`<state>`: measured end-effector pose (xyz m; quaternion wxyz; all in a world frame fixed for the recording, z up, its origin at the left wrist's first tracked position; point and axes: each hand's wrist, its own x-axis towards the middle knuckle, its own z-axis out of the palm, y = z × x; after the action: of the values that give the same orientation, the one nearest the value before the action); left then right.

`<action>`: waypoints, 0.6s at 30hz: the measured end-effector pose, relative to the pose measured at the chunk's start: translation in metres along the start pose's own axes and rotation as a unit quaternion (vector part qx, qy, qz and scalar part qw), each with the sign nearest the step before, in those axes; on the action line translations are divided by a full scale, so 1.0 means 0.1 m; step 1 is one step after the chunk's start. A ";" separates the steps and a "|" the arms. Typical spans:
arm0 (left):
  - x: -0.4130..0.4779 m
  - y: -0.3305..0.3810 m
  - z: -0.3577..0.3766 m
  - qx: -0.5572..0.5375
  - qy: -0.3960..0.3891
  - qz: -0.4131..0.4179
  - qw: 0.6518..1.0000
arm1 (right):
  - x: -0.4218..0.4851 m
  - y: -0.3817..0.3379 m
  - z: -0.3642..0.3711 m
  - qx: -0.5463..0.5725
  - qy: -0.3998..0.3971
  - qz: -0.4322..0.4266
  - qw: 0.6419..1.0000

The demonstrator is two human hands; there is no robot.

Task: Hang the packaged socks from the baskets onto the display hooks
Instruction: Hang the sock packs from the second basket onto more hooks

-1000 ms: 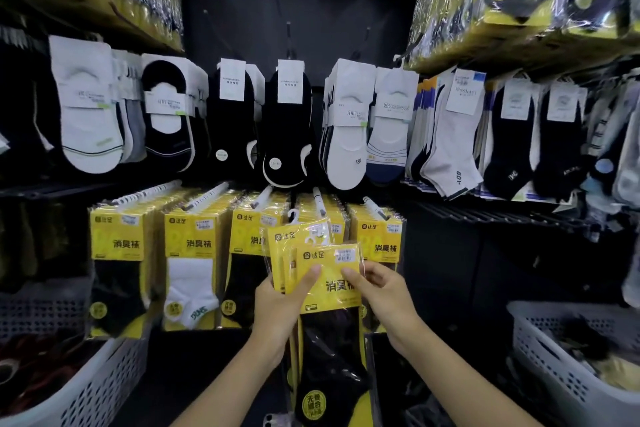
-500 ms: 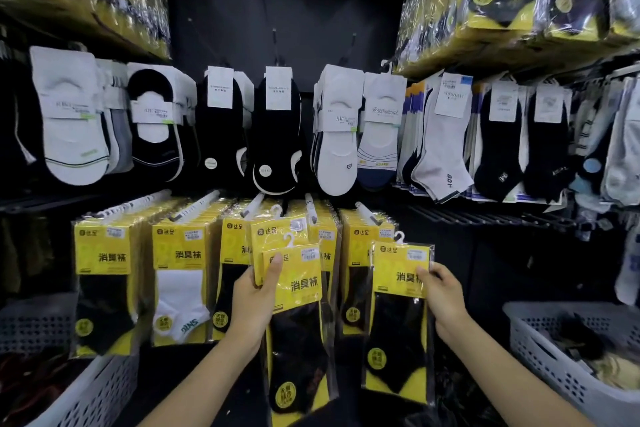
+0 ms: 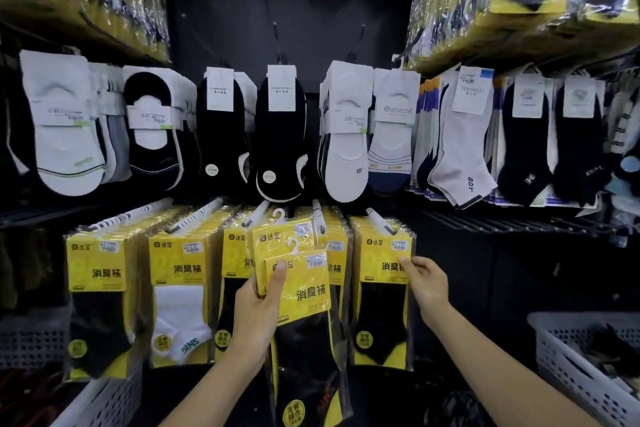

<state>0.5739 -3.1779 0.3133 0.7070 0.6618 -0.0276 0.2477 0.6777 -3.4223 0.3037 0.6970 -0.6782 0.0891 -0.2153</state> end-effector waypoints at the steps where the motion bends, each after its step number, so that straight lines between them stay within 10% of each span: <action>1: 0.00 -0.01 0.00 0.002 -0.002 0.000 1.000 | 0.01 0.04 0.00 -0.012 0.031 0.012 0.999; 6: -0.02 -0.02 -0.02 -0.009 -0.004 -0.004 1.000 | -0.13 0.18 -0.10 -0.046 0.111 0.037 0.992; 14: -0.23 0.06 0.19 -0.030 -0.019 -0.053 0.998 | -0.97 -0.33 -0.02 -0.009 -0.218 -0.015 0.976; 18: -0.34 0.13 0.32 -0.052 -0.012 -0.077 0.996 | -1.22 -0.47 0.03 -0.010 -0.243 -0.064 0.968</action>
<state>0.5487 -3.2193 0.3165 0.7570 0.6274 0.0024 0.1827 0.5624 -3.3674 0.3297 0.6760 -0.7211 -0.1245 -0.0869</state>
